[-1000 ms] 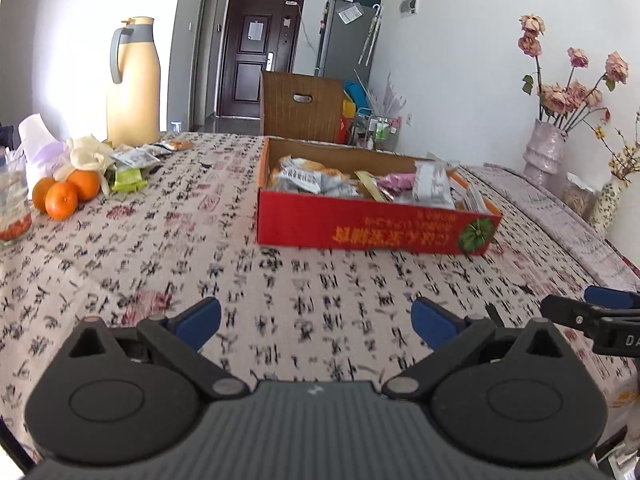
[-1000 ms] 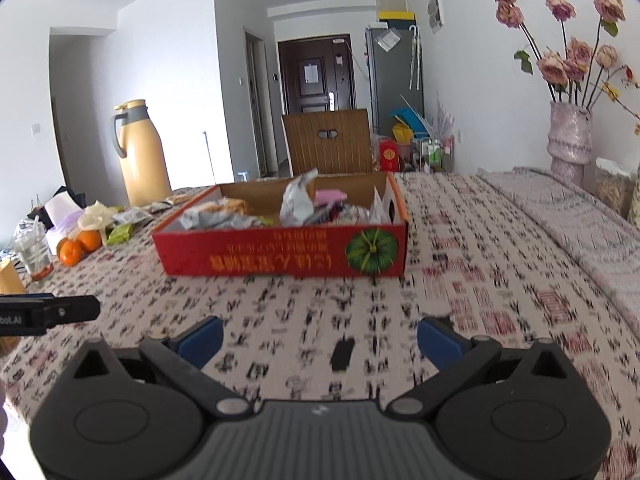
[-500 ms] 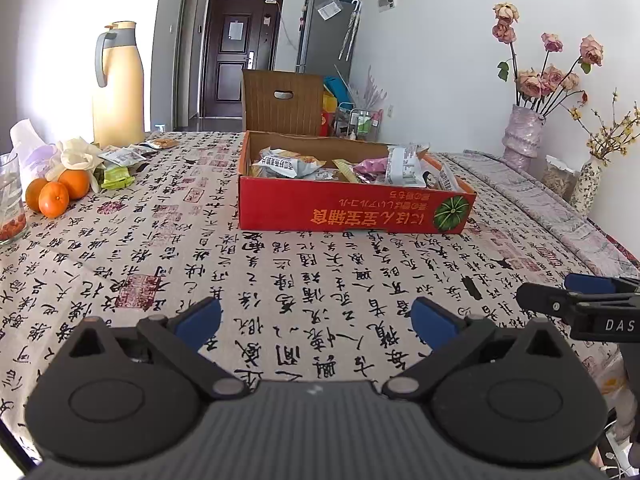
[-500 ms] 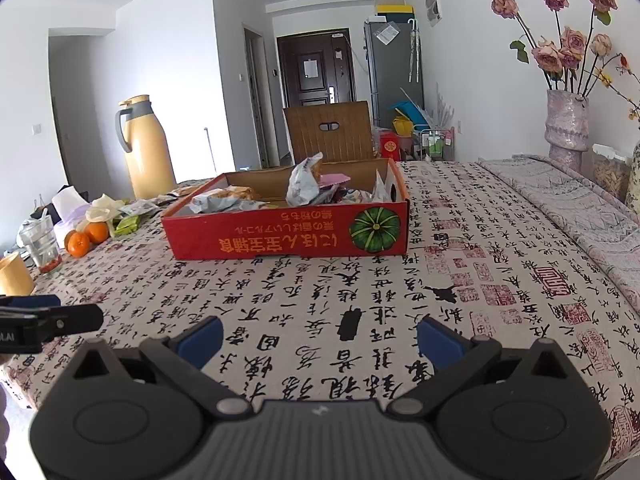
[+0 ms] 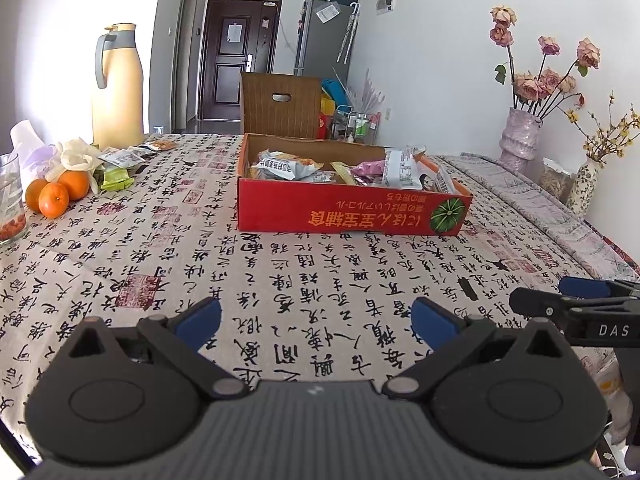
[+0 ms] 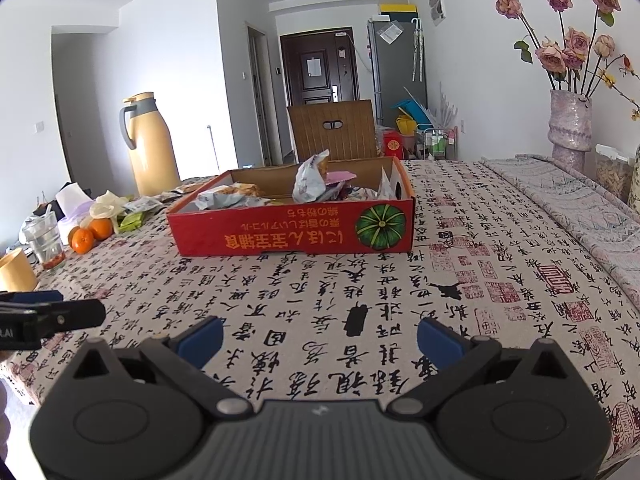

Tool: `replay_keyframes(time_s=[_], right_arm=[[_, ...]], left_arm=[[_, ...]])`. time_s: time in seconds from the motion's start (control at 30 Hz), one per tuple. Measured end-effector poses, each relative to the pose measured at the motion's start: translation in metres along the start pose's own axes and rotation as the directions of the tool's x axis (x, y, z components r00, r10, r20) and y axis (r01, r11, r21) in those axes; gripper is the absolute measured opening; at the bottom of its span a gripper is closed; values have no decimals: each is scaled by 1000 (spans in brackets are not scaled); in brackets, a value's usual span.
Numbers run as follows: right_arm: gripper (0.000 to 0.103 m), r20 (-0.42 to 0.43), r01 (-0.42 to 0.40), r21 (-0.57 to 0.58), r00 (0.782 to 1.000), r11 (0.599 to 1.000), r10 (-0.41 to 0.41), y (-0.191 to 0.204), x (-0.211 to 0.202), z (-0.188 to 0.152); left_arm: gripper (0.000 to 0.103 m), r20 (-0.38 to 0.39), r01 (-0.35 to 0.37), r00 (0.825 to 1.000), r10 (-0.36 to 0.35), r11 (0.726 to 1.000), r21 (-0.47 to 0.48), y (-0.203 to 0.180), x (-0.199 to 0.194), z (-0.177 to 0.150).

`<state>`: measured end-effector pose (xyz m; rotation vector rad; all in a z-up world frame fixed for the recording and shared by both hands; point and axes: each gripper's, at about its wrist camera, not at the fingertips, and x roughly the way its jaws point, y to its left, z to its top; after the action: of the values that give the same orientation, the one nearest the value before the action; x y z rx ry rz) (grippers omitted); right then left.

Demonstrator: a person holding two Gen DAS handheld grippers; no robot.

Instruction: Organize snacks

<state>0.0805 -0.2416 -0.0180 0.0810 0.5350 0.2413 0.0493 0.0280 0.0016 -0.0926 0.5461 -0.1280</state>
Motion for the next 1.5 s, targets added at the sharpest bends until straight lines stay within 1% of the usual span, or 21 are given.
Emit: replay_keyframes(time_s=[0.9,1.5], right_arm=[[103,-3,-2,-2,1000,1000,2,1,-1,-1],[103,-3,-1,-3,1000,1000,1,1,-1,-1]], left_arm=[[103,-9,6,1000,-6,1000,-2,0,1,-3],[103,5,4,1000,-4,1000,2,-2,-1,-2]])
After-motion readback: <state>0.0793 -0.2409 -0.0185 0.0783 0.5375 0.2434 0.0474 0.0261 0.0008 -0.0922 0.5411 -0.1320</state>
